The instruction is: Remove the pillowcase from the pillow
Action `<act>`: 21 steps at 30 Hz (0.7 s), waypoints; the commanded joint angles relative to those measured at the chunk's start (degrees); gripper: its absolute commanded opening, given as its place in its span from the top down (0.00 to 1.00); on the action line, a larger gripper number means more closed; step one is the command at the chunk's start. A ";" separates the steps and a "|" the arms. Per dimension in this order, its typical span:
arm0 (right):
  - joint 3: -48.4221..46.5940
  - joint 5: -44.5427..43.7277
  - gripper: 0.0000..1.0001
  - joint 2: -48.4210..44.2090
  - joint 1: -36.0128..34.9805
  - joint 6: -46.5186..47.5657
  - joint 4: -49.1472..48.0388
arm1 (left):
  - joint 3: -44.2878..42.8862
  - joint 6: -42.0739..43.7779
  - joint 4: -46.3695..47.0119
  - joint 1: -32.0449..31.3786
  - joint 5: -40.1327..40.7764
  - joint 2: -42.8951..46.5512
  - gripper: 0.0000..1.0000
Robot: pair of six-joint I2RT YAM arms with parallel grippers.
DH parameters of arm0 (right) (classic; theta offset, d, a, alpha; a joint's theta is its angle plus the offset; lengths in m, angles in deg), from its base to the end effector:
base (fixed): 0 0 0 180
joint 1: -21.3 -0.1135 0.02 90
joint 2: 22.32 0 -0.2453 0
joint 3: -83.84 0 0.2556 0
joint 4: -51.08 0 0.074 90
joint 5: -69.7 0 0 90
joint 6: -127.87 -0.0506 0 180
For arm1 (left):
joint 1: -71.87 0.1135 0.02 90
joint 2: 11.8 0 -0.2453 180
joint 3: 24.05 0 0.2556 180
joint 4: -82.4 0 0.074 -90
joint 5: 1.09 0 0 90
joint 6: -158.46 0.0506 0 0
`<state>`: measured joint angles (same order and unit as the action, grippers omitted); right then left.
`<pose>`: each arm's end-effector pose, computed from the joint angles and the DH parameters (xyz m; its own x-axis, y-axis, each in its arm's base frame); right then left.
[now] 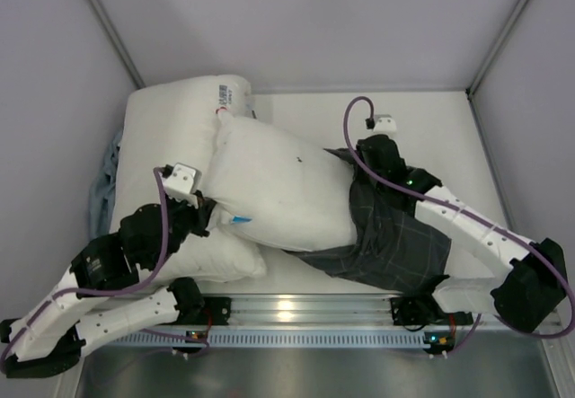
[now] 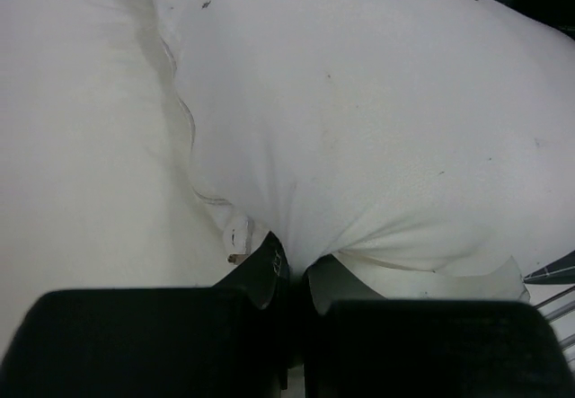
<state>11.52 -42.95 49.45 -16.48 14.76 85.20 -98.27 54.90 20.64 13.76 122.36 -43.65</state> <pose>0.2486 0.1680 0.2822 -0.5243 0.0519 -0.8499 -0.1152 0.9846 0.1312 0.0818 -0.0787 0.3766 -0.2722 0.0672 -0.9599 0.3805 0.9238 -0.0433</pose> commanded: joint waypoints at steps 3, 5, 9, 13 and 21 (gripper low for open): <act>6.61 -8.81 0.94 -5.92 9.45 -2.81 1.00 | -2.73 -0.85 5.82 0.36 6.53 5.83 1.00; 9.07 -7.76 1.00 -7.60 12.45 -2.81 1.09 | -2.90 -1.03 5.91 0.36 8.38 7.41 1.00; 12.07 -6.53 1.00 -12.08 19.40 -2.20 1.44 | -3.87 -0.76 5.82 0.45 12.24 12.15 1.00; 14.26 -5.04 1.00 -15.25 25.37 -3.07 1.79 | -5.53 -0.06 5.56 0.36 15.76 16.47 1.00; 14.01 -0.64 1.00 -17.45 29.43 -3.87 1.61 | -8.53 -0.85 1.78 0.45 18.58 19.46 1.00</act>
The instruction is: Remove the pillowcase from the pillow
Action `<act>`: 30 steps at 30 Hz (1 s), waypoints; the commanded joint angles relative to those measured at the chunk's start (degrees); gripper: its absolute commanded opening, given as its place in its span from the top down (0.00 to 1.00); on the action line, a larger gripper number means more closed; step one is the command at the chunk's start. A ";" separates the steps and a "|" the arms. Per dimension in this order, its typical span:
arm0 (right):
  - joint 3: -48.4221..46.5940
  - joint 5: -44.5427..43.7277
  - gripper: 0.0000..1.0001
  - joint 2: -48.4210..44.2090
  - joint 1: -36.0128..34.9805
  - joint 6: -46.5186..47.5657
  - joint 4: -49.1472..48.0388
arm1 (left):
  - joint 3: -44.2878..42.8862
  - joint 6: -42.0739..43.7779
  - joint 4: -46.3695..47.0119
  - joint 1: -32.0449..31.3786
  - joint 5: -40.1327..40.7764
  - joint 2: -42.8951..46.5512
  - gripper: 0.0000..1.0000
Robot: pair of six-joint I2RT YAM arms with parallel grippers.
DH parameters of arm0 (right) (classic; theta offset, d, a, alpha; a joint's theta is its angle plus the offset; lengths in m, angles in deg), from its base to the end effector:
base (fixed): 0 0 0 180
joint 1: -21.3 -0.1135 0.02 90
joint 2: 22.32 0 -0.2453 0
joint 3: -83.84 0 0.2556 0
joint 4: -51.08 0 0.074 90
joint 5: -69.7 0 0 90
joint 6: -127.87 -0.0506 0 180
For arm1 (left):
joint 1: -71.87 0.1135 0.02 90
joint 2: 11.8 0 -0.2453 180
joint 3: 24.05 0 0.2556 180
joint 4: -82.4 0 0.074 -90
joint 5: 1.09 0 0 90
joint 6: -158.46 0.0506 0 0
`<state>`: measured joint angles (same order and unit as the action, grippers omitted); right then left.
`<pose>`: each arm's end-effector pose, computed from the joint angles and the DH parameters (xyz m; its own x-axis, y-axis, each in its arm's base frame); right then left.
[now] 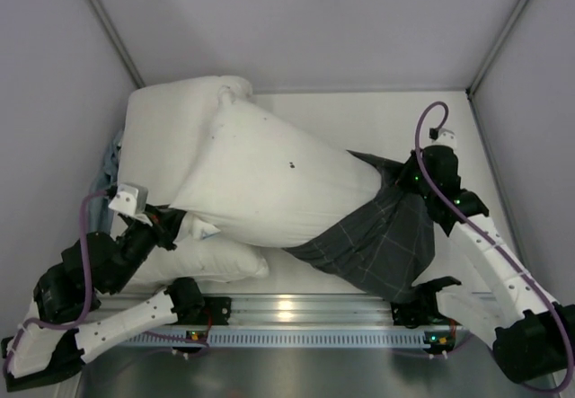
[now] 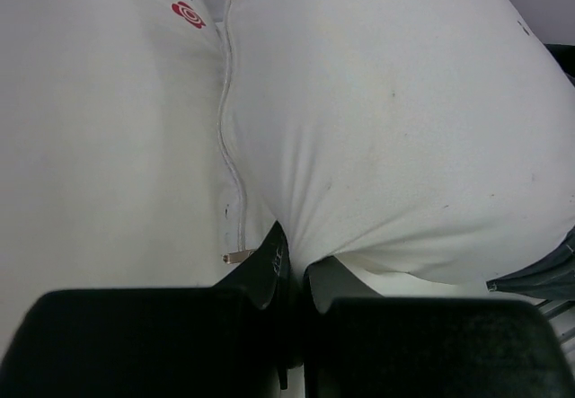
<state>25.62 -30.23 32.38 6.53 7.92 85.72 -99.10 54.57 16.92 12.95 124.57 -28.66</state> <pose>0.2337 0.0526 0.2654 -0.4871 0.3801 -0.7863 0.1556 0.9237 0.3502 0.0429 -0.0140 0.3872 -0.1590 -0.1141 -0.9807 0.3700 0.9140 -0.1663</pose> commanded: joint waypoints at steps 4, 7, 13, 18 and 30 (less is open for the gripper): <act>-2.63 2.76 0.84 1.46 6.15 8.14 -3.21 | -5.94 -1.05 5.84 0.82 12.25 1.05 1.00; -7.80 17.04 0.29 5.41 1.51 9.30 -3.22 | -3.48 -0.09 8.74 0.82 6.73 -5.71 1.00; -16.26 4.14 0.20 2.62 -15.72 10.19 3.19 | -2.42 4.66 16.30 0.91 -0.67 -25.74 1.00; -14.70 2.99 0.21 -5.90 -17.31 5.71 9.60 | -7.43 6.77 20.59 4.23 -4.53 -40.26 1.00; -10.02 0.17 0.21 -14.62 -17.23 2.54 16.29 | -14.72 6.86 20.79 24.11 -12.46 -46.60 1.00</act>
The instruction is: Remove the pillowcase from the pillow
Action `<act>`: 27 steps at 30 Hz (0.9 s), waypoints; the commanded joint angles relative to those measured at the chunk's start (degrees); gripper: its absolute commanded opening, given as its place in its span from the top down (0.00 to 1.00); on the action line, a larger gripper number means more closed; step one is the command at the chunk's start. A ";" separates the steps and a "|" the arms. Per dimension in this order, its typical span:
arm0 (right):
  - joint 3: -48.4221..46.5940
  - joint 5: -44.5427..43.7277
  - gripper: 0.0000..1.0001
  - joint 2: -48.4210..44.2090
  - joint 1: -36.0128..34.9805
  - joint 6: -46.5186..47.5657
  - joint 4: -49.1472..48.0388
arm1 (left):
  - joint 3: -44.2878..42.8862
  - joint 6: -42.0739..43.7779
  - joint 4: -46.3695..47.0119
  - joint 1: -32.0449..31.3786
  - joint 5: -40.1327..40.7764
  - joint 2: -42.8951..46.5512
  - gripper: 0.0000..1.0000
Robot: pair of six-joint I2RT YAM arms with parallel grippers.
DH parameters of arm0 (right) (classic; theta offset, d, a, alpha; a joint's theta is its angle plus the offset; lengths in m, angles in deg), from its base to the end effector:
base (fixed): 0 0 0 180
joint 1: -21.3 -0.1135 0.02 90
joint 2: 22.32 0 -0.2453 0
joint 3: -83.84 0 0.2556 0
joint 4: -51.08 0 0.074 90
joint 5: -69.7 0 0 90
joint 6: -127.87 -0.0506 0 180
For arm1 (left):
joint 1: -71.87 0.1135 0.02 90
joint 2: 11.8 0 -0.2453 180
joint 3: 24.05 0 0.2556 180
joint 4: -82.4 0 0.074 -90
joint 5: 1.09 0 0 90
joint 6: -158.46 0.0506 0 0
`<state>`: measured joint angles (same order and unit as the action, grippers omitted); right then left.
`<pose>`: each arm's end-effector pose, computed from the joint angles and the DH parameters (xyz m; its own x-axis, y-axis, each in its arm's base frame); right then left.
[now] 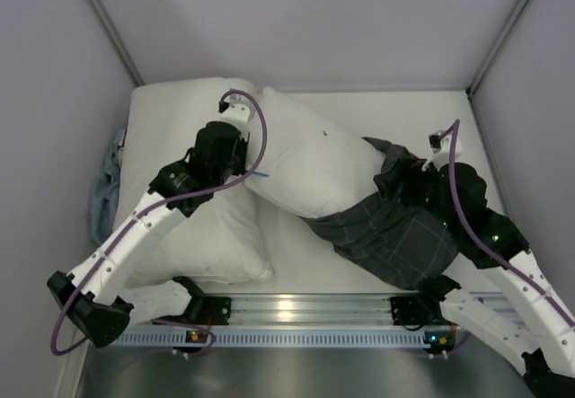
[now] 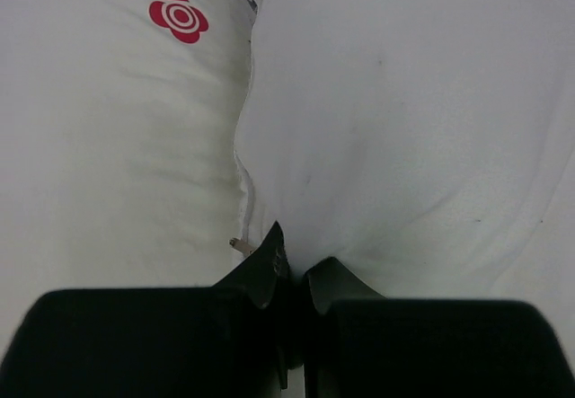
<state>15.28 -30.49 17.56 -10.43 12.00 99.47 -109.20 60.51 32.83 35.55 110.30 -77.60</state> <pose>0.1515 0.0831 0.3517 -0.4222 0.2439 -0.8731 -0.2131 0.9094 0.3571 0.2247 -0.1422 0.3610 -0.4428 0.1657 -0.8812 0.2386 0.9691 0.0623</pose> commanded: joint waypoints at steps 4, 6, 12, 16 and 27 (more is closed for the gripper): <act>1.10 15.23 0.24 0.46 -0.35 -2.26 0.71 | -5.95 1.00 4.44 2.56 2.17 3.58 1.00; 3.46 20.81 0.25 0.20 -0.62 -4.00 -1.48 | -7.17 1.35 4.08 2.65 2.08 3.14 1.00; 14.08 21.19 0.27 -1.21 -1.85 -9.71 -4.04 | -7.71 1.88 2.94 2.65 4.45 2.95 1.00; 20.17 19.17 0.27 3.60 -1.85 -11.66 -12.89 | -6.48 0.13 2.51 2.65 0.68 7.34 1.00; 0.19 17.23 0.26 36.12 -1.15 0.54 -26.28 | -3.50 -0.49 -5.05 2.65 -11.28 19.12 1.00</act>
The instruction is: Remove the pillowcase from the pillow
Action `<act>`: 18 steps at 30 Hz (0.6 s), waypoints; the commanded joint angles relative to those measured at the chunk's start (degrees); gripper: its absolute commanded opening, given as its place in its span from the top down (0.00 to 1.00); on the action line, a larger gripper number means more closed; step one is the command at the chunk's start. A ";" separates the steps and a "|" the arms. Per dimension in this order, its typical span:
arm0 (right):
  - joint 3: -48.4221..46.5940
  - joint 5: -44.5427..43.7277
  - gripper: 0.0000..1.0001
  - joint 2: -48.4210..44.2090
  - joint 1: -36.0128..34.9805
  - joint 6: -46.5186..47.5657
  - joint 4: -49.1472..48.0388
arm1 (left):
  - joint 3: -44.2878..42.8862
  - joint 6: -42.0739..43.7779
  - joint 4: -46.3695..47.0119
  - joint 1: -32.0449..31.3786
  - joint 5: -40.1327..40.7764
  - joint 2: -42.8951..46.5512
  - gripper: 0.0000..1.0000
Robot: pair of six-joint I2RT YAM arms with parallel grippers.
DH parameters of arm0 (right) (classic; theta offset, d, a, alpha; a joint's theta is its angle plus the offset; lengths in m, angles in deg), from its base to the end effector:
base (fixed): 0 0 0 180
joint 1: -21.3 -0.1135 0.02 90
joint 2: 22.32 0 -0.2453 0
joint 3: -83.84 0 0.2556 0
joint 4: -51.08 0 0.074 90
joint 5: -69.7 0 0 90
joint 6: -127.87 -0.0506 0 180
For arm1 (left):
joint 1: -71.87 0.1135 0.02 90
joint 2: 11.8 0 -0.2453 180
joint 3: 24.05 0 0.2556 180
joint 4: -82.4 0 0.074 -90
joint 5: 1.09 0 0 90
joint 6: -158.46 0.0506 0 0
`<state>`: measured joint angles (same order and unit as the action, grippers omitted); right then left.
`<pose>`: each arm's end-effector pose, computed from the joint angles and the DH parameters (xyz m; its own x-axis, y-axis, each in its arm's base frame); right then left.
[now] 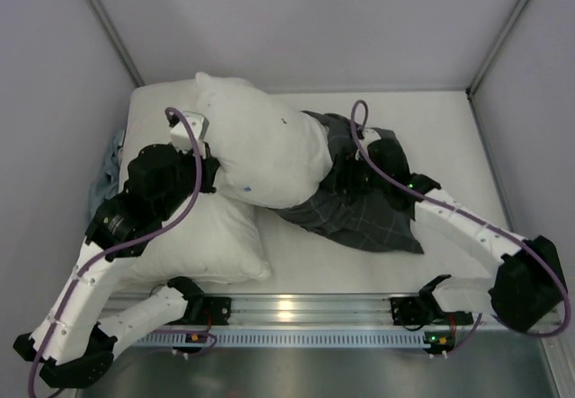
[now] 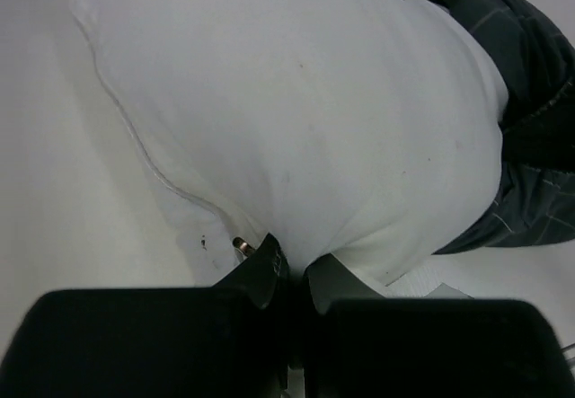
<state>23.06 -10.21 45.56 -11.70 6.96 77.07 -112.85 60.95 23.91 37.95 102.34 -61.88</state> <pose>0.2342 0.1627 0.2416 -0.7315 0.1280 -0.6697 -0.3305 0.7926 0.5124 0.1542 -0.0896 0.4198 -0.3255 0.0657 -0.9433 0.3216 0.9458 -0.0451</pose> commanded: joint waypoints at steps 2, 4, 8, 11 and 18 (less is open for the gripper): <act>-12.02 -2.44 0.26 13.39 0.56 6.30 -3.79 | 1.30 -1.54 2.99 0.25 -3.15 4.11 1.00; -17.91 -3.31 0.26 16.22 0.65 6.66 -0.82 | 3.06 -1.98 2.63 0.25 -2.71 4.82 1.00; -19.17 -6.91 0.26 11.86 0.39 7.01 3.32 | 4.29 -2.60 2.63 0.25 -1.49 5.09 1.00; -15.49 -12.17 0.26 4.04 0.12 6.49 8.23 | 4.12 -2.86 2.80 0.25 -0.43 4.65 1.00; -2.82 -12.73 0.26 -14.69 -1.02 4.56 15.28 | 3.68 -3.48 4.82 0.25 -1.04 1.93 1.00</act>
<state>16.18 -21.81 35.07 -11.72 12.55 87.16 -108.33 58.70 23.57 38.19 101.79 -59.39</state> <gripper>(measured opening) 0.744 0.048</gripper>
